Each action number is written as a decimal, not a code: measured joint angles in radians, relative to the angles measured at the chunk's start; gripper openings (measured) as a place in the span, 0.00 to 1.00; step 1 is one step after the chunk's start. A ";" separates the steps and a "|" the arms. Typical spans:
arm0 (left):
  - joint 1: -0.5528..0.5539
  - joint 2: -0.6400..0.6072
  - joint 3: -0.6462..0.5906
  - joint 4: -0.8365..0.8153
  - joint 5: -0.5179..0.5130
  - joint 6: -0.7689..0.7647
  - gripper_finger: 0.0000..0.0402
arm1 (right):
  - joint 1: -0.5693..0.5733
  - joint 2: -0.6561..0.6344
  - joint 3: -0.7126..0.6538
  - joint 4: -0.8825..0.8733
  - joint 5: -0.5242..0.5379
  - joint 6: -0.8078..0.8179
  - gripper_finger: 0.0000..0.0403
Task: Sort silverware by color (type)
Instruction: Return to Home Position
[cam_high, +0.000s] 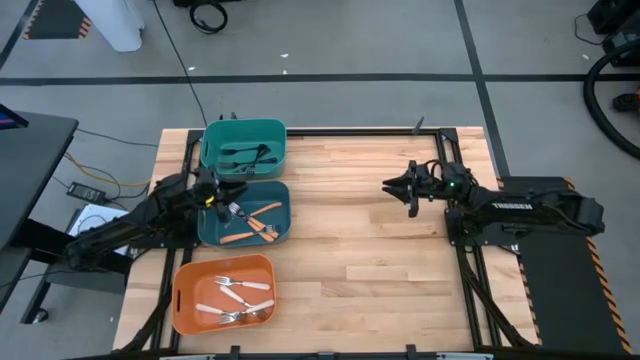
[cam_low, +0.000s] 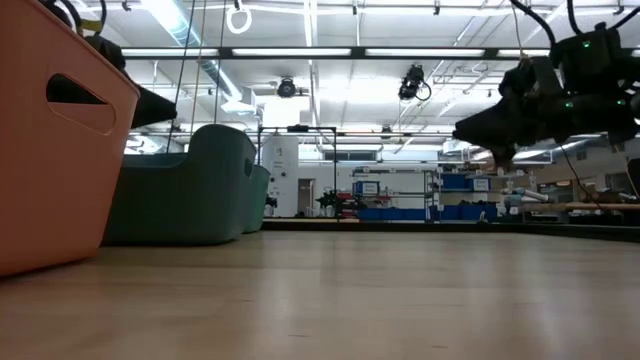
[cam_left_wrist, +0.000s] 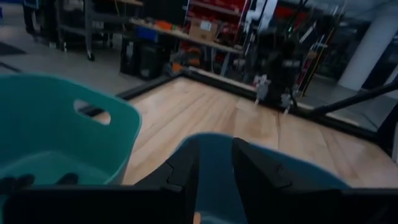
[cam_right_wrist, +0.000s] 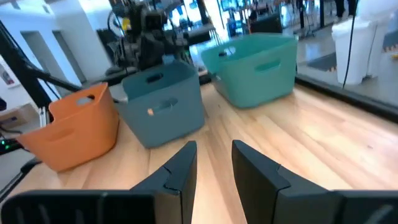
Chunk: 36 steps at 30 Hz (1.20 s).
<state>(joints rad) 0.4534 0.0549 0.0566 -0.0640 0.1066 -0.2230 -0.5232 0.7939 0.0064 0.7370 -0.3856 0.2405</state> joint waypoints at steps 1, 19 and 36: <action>0.000 -0.015 0.000 -0.001 0.000 0.000 0.26 | 0.000 -0.016 0.000 -0.030 0.000 0.000 0.27; -0.161 -0.052 0.001 0.007 0.000 -0.001 0.26 | 0.005 -0.488 0.000 -0.111 -0.001 0.000 0.27; -0.172 -0.053 0.000 0.007 0.000 0.000 0.26 | 0.038 -0.791 0.000 -0.086 -0.004 0.001 0.27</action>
<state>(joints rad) 0.2817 0.0021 0.0570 -0.0566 0.1066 -0.2230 -0.4854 0.0025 0.0063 0.6511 -0.3892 0.2413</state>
